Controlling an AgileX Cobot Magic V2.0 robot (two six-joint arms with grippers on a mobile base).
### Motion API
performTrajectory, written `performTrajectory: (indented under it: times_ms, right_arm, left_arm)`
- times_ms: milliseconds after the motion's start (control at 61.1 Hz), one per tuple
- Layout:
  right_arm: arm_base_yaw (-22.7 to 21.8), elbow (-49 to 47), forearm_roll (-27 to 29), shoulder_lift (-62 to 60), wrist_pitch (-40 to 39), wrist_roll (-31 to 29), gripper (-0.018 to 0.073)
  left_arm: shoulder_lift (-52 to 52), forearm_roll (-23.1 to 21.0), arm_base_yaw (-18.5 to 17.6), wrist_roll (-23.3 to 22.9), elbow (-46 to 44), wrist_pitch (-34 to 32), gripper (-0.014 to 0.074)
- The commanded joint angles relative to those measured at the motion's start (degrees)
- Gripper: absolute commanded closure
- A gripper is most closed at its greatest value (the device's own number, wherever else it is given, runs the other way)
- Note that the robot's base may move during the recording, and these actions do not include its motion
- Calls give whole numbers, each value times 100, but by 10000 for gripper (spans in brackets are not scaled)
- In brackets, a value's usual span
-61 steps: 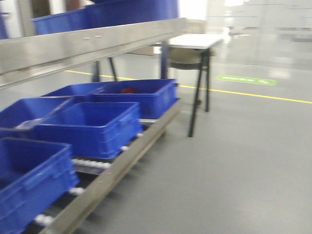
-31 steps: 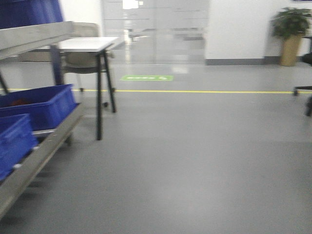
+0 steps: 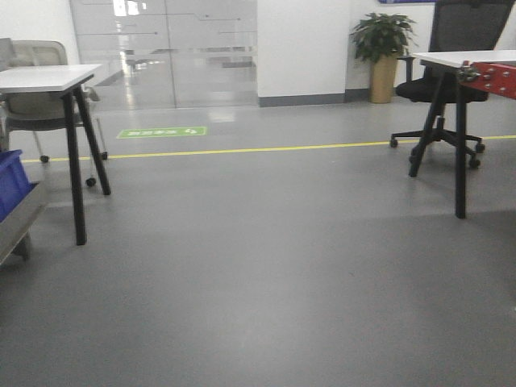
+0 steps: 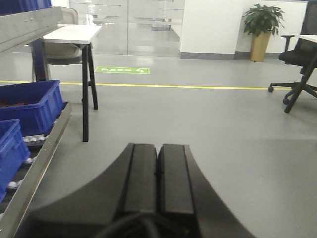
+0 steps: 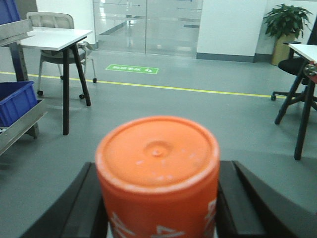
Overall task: Grab orange capacitor from left shelf to right conveyor
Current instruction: 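Drive the base away from the shelf holding the cylinder in the right gripper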
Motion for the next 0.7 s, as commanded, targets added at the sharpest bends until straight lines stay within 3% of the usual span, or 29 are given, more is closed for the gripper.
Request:
performTrajectory:
  times_ms: [0, 688]
  right_arm:
    - [-8, -153, -80, 61, -503, -34, 491]
    - [-8, -153, -80, 61, -503, -34, 491]
  left_arm:
    - [-69, -10, -45, -8, -24, -517, 723]
    - [-69, -10, -45, -8, -24, -517, 723]
